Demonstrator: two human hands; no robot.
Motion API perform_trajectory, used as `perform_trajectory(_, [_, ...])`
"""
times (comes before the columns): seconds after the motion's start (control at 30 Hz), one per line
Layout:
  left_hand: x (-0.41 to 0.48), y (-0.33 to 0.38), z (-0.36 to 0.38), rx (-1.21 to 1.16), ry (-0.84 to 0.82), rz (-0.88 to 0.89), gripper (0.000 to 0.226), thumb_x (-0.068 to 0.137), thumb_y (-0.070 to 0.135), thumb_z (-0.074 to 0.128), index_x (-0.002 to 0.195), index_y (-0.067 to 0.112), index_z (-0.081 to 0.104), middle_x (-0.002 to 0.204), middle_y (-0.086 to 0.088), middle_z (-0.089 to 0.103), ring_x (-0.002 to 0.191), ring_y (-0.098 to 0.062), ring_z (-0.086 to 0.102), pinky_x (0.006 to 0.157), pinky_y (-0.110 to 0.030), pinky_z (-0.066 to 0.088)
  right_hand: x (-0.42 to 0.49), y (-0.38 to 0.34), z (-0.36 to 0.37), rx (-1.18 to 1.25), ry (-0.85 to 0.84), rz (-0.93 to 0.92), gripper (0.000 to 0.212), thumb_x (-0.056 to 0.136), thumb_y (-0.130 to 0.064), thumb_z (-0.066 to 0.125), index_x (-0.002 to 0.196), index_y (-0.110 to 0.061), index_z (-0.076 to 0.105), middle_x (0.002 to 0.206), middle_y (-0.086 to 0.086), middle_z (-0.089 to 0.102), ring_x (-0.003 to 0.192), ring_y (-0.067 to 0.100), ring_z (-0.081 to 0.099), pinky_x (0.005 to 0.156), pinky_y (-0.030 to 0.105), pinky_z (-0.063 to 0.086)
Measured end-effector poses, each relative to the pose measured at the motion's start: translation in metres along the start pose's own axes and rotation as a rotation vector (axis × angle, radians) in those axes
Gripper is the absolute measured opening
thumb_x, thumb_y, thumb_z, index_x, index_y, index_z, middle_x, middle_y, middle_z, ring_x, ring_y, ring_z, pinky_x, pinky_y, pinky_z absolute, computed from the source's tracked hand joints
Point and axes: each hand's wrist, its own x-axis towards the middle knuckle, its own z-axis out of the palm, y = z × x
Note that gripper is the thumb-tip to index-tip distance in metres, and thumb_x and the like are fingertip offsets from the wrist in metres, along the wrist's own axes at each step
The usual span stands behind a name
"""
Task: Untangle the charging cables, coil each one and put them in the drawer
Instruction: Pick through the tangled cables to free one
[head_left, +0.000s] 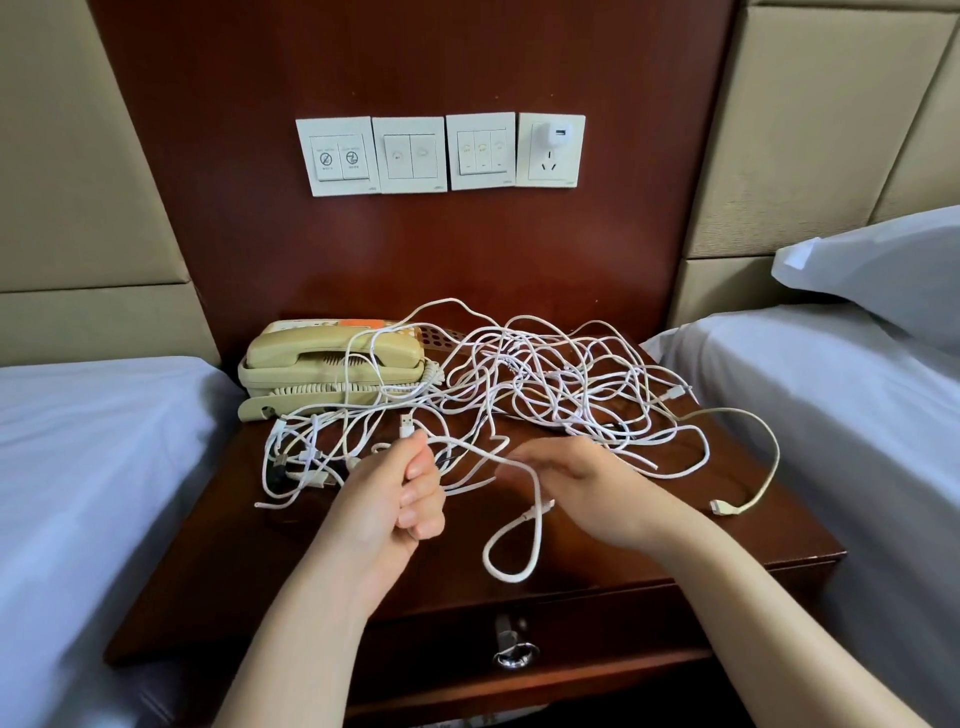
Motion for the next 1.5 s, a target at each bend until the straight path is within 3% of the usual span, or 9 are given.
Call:
perform_trajectory(0.13, [-0.001,-0.002,0.003,0.035,-0.008,0.001,0.044,0.099,0.021,0.038,0.056,0.015,0.032,0.041,0.006,0.022,0.031,-0.006,0.02,0.034,-0.018,0.019,-0.002,-0.009,0.002,0.612,0.03,0.111,0.037,0.102,-0.012,0.034,0.084,-0.012,0.066,0.084,0.011,0.073,0.087,0.022,0.07,0.072,0.026,0.053])
perform_trajectory(0.27, [0.0,-0.005,0.007,0.061,-0.028,0.027,0.043,0.098,0.02,0.039,0.056,0.015,0.033,0.041,0.006,0.022,0.032,-0.006,0.021,0.035,-0.018,0.019,-0.002,-0.009,0.006,0.752,-0.103,0.144,0.024,0.098,-0.022,0.045,0.094,-0.007,0.063,0.082,0.01,0.069,0.086,0.028,0.068,0.078,0.031,0.052])
perform_trajectory(0.4, [0.0,-0.006,0.011,0.096,-0.052,0.027,0.044,0.099,0.02,0.039,0.055,0.015,0.034,0.042,0.005,0.022,0.032,-0.006,0.021,0.035,-0.018,0.021,0.0,-0.011,0.018,0.53,-0.044,0.08,0.024,0.098,-0.016,0.048,0.099,0.003,0.062,0.077,0.007,0.067,0.075,0.017,0.067,0.075,0.021,0.051])
perform_trajectory(0.53, [0.0,-0.009,0.014,0.146,-0.076,0.021,0.045,0.099,0.021,0.04,0.054,0.015,0.035,0.042,0.004,0.022,0.032,-0.007,0.02,0.035,-0.018,0.021,0.0,-0.017,0.023,0.228,0.09,-0.028,0.027,0.099,-0.015,0.044,0.086,-0.003,0.065,0.068,-0.001,0.066,0.067,0.008,0.064,0.071,0.016,0.048])
perform_trajectory(0.67, [-0.001,-0.007,0.013,0.169,-0.101,0.015,0.044,0.099,0.022,0.039,0.056,0.014,0.034,0.042,0.004,0.021,0.032,-0.007,0.021,0.036,-0.017,0.021,0.001,-0.017,0.022,0.255,0.135,-0.038,0.029,0.099,-0.016,0.045,0.075,-0.012,0.061,0.051,-0.008,0.046,0.045,0.009,0.043,0.048,0.023,0.039])
perform_trajectory(0.97, [-0.007,-0.002,0.013,0.094,-0.37,-0.204,0.059,0.095,0.05,0.028,0.052,0.012,0.042,0.042,0.004,0.027,0.032,-0.006,0.024,0.035,-0.018,0.025,0.004,-0.012,0.019,0.169,0.294,-0.183,0.029,0.095,-0.019,0.054,0.074,0.0,0.061,0.055,-0.002,0.041,0.051,0.004,0.033,0.049,0.02,0.027])
perform_trajectory(1.23, [-0.008,0.004,0.015,-0.208,-0.33,-0.169,0.055,0.095,0.039,0.03,0.051,0.01,0.048,0.04,0.005,0.029,0.029,-0.005,0.026,0.032,-0.017,0.026,0.0,-0.02,0.03,0.39,-0.048,0.115,0.028,0.1,-0.023,0.042,0.086,-0.013,0.064,0.046,-0.007,0.031,0.038,0.006,0.024,0.035,0.017,0.027])
perform_trajectory(1.37, [-0.005,0.004,0.014,-0.288,-0.214,-0.171,0.059,0.098,0.04,0.03,0.051,0.009,0.049,0.041,0.004,0.03,0.03,-0.006,0.027,0.032,-0.017,0.026,-0.002,-0.022,0.028,0.02,-0.058,-0.016,0.031,0.1,-0.02,0.044,0.084,0.002,0.059,0.051,-0.004,0.037,0.042,0.006,0.031,0.045,0.014,0.028])
perform_trajectory(1.5, [0.0,0.006,0.011,-0.378,-0.042,-0.106,0.051,0.1,0.038,0.03,0.06,0.01,0.045,0.042,0.004,0.031,0.03,-0.007,0.029,0.033,-0.016,0.028,-0.008,-0.026,0.04,-0.307,-0.12,-0.062,0.022,0.095,-0.024,0.05,0.082,-0.011,0.061,0.071,0.004,0.059,0.066,0.018,0.051,0.065,0.031,0.043])
